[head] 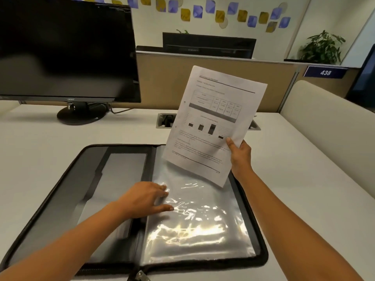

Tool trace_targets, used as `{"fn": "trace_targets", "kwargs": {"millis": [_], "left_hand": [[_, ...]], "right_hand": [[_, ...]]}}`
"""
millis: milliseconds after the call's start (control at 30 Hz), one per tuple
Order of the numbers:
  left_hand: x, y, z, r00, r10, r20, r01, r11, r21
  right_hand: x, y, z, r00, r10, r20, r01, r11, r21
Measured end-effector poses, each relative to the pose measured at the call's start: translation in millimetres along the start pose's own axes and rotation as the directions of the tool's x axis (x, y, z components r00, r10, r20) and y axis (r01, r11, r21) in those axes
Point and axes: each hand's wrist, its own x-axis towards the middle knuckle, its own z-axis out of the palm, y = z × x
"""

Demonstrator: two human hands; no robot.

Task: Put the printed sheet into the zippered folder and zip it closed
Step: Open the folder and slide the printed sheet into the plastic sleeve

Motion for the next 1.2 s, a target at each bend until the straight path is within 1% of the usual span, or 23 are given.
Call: {"fn": "trace_targets", "kwargs": {"millis": [100,233,333,467,533,600,700,833,900,1000,1067,1133,1200], "left_hand": [[-5.4,-0.6,3.9,0.998,0.053,-0.035,-0.053,0.999,0.003],[-4.7,2.2,4.7,0.994,0.072,-0.082,-0.071,0.997,0.015],[6.4,4.4,1.2,0.994,0.002,-0.113,-0.003,1.0,-0.011],[35.2,-1.3,1.1,0.968,-0.14,-0.207,0.11,0.983,-0.15],[53.4,-4.6,1.2,0.963,-0.209,-0.169,0.18,0.969,-0.171],[71.0,-7.6,0.3,0.963,-0.244,-0.115,0.219,0.957,-0.191],[92.8,-13.1,3.0,0.963,-0.257,-0.077,0.235,0.946,-0.224],[109.5,-13.8,12.2,0.964,-0.264,0.004,0.26,0.948,-0.184],[112.4,-12.0,16.8,0.962,-0.274,-0.012,0.267,0.945,-0.191],[115.2,-14.4,20.5,0.943,-0.301,-0.141,0.267,0.939,-0.216],[117.8,-17.7,18.6,0.924,-0.323,-0.204,0.267,0.928,-0.262],[122.3,-20.2,14.1,0.919,-0.343,-0.193,0.275,0.911,-0.308],[127.7,-21.9,10.4,0.923,-0.351,-0.16,0.295,0.909,-0.294]], "right_hand": [[3.9,3.7,2.4,1.0,0.01,0.003,-0.01,1.0,0.005],[8.3,8.6,6.4,1.0,0.013,0.01,-0.013,1.0,0.017],[12.1,11.6,8.7,1.0,0.012,0.011,-0.012,1.0,0.028],[21.1,12.1,10.7,1.0,0.017,-0.024,-0.015,0.997,0.078],[26.0,12.8,11.6,0.999,0.018,-0.038,-0.015,0.995,0.094],[30.7,13.8,12.9,0.999,0.014,-0.049,-0.009,0.995,0.101],[38.3,14.0,15.5,0.998,0.013,-0.059,-0.005,0.991,0.132],[50.1,14.7,17.3,0.997,0.022,-0.071,-0.009,0.984,0.177],[55.8,15.5,17.4,0.997,0.029,-0.074,-0.014,0.979,0.204],[63.9,17.2,18.1,0.996,0.038,-0.078,-0.018,0.969,0.247],[69.1,18.1,20.0,0.995,0.048,-0.084,-0.025,0.965,0.259],[74.2,18.0,23.9,0.994,0.058,-0.091,-0.033,0.965,0.261],[79.0,17.6,29.4,0.994,0.059,-0.093,-0.031,0.961,0.276]]}}
